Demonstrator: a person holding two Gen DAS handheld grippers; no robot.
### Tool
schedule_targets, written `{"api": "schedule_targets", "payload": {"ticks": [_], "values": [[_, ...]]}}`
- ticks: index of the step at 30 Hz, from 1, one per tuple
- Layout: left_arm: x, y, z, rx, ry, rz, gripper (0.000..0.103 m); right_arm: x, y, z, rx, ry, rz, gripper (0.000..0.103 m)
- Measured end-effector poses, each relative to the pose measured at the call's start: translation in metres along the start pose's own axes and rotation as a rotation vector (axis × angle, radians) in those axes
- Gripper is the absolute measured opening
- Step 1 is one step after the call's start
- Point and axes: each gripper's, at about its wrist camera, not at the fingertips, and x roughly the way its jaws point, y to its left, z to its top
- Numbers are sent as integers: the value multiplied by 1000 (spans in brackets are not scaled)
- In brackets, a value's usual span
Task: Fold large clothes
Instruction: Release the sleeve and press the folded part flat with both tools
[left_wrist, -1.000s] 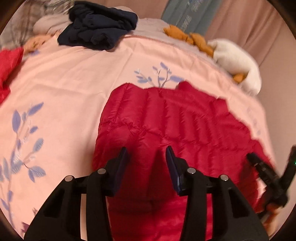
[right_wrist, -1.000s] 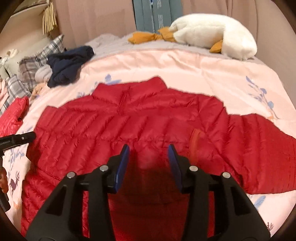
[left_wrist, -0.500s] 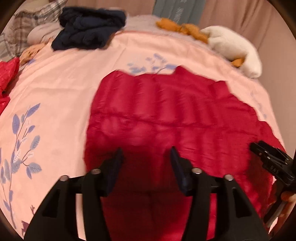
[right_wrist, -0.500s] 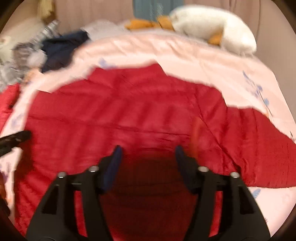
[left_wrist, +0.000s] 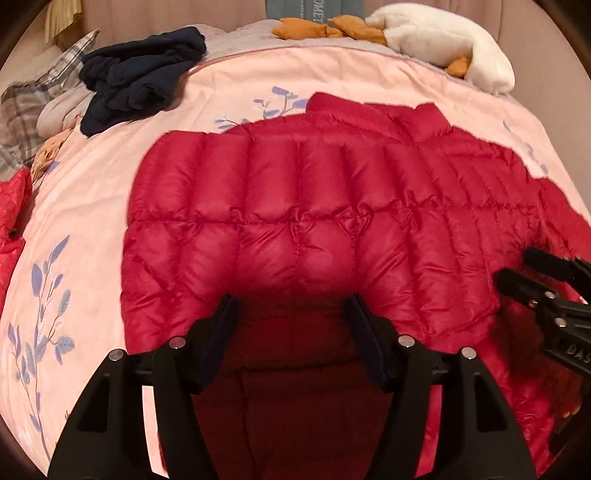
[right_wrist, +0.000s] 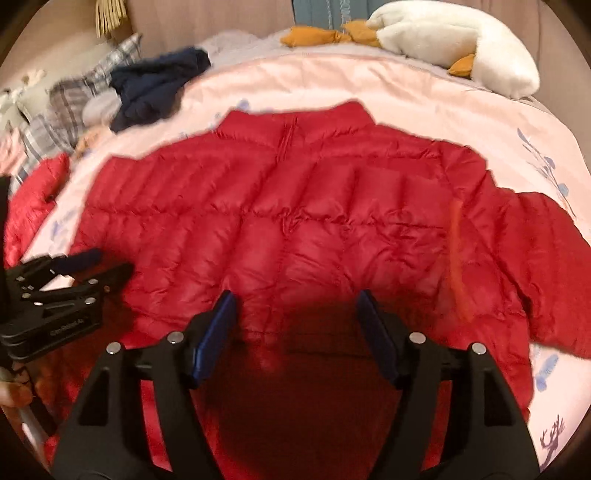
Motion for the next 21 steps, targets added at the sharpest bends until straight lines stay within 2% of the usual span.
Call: {"api": "schedule_targets", "payload": {"ticks": [2,5,9,11,12,16,18,21], "values": [[-3,0,-2,2,-12,-1,66,-9,-7,-4,26,-28,-2,72],[2,-5,-6,19,0,27,67,7,-19,-11,55,51,-11,75],[-9,-10,-7,-2,0,31,68,-2,-21,-15,61,43,8,76],[-22,-15,-11,7,-21,44,76,-24,-26,-19,95,7,55,77],[-30,-18,-14,14,-40,56,83,-36,-30,-23,105,-16,64,78],[-72,-34,-32,50,-147,52,98,-78,-54,-42,143,-81,73,85],[-91,-45,-43,68,-183,39,101,-94,-70,-52,182,-98,75,89],[-110,-55,-54,74,-190,1,102,-116,-103,-70,264,-116,73,92]]}}
